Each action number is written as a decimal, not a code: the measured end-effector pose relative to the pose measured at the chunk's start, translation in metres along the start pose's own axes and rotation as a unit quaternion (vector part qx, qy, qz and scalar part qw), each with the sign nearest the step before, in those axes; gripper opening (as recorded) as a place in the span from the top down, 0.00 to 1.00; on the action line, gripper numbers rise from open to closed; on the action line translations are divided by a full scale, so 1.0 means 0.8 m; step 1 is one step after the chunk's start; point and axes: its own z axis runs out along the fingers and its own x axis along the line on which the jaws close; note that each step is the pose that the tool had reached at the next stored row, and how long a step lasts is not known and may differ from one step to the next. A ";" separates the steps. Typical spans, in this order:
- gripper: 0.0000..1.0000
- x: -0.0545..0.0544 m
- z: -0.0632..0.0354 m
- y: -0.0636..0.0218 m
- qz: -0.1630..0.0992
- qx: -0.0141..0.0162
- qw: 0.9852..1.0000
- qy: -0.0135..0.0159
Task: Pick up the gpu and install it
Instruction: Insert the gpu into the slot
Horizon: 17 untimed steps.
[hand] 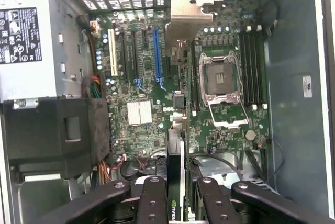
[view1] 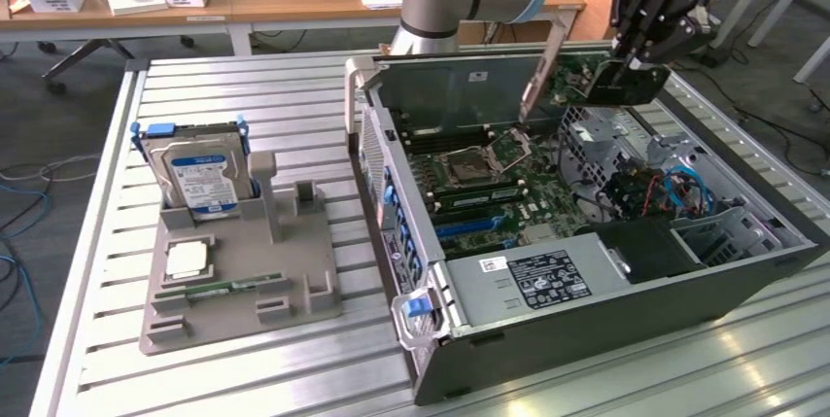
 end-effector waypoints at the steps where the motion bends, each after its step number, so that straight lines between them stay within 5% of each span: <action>1: 0.74 0.000 0.000 0.000 -0.005 0.000 1.000 0.000; 9: 0.74 0.000 0.000 0.000 -0.038 -0.001 0.999 0.002; 17: 0.74 0.000 0.001 0.000 -0.042 0.000 0.999 0.002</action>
